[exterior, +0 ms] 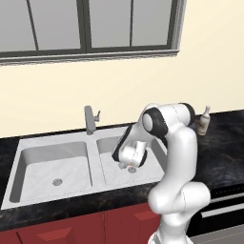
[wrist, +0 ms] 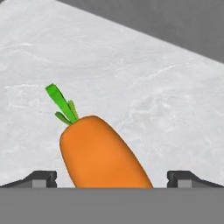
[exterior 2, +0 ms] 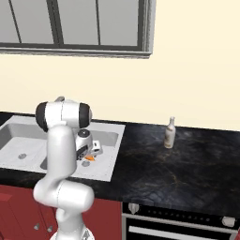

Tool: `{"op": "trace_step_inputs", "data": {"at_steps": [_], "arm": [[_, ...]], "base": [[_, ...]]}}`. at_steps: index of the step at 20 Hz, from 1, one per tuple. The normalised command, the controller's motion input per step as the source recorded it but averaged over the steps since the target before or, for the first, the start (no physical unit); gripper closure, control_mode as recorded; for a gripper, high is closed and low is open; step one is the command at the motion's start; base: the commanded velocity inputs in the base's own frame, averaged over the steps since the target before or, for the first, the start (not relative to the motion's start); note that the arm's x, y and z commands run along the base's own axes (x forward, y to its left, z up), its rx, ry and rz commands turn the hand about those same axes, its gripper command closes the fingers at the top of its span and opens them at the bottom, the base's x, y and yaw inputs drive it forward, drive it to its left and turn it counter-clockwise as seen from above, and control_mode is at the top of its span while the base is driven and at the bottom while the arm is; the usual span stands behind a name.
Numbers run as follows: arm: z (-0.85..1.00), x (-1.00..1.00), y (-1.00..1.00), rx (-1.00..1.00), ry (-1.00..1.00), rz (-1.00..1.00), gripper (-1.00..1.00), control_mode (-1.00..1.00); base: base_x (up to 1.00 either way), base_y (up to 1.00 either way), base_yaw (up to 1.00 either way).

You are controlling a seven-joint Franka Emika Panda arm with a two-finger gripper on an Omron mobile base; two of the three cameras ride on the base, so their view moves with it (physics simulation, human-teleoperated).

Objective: Turn on the sink faucet. Then move the carrot from the counter to the sink. Turn off the sink. Move the vegetable from the sink to the pot next to the stove. Finally move the pot to the front right burner.

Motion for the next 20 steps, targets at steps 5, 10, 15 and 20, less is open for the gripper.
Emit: {"op": "trace_step_inputs", "data": {"at_steps": [5,10,15,20], "arm": [[-0.25,0.21,0.01,-0.01,0.00,0.02,1.00,-1.00],[-0.06,0.01,0.00,0.00,0.00,0.01,1.00,-1.00],[-0.02,0.00,0.00,0.00,0.00,0.00,1.00,-1.00],[0.35,-0.07,-0.08,0.00,0.00,-0.03,1.00,-1.00]], "base": [[0.00,0.00,0.00],[0.00,0.00,0.00],[0.00,0.00,0.00],[0.00,0.00,0.00]]}}
